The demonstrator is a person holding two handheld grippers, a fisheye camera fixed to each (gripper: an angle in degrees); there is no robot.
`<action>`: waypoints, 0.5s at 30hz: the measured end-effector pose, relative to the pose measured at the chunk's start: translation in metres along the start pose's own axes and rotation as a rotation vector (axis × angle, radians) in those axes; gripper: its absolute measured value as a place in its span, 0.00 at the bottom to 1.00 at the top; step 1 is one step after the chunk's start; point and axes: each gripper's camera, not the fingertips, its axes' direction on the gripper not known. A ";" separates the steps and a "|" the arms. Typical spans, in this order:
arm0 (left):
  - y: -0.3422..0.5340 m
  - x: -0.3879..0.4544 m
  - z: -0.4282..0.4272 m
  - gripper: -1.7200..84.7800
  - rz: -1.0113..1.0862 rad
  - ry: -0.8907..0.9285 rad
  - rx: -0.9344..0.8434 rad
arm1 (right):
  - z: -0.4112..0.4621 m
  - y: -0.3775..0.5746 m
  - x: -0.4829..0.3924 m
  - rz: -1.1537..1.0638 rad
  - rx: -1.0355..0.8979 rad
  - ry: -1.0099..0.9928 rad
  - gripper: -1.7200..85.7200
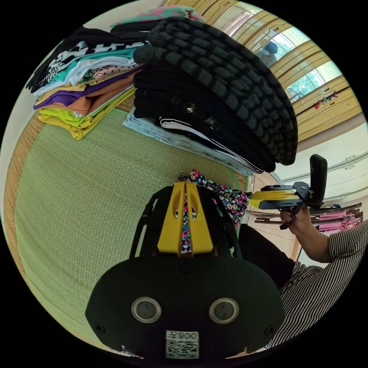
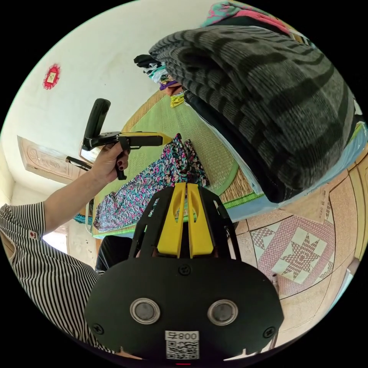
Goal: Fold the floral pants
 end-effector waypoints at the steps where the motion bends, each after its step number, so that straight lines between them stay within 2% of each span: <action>1: -0.005 0.003 0.008 0.02 0.007 -0.021 -0.019 | 0.002 0.000 0.003 0.006 -0.005 -0.004 0.02; 11: -0.035 0.012 0.049 0.02 0.021 -0.114 -0.098 | 0.024 -0.004 0.020 0.035 -0.060 0.023 0.02; 15: -0.039 0.011 0.056 0.02 0.008 -0.096 -0.091 | 0.024 -0.004 0.019 0.028 -0.063 0.026 0.02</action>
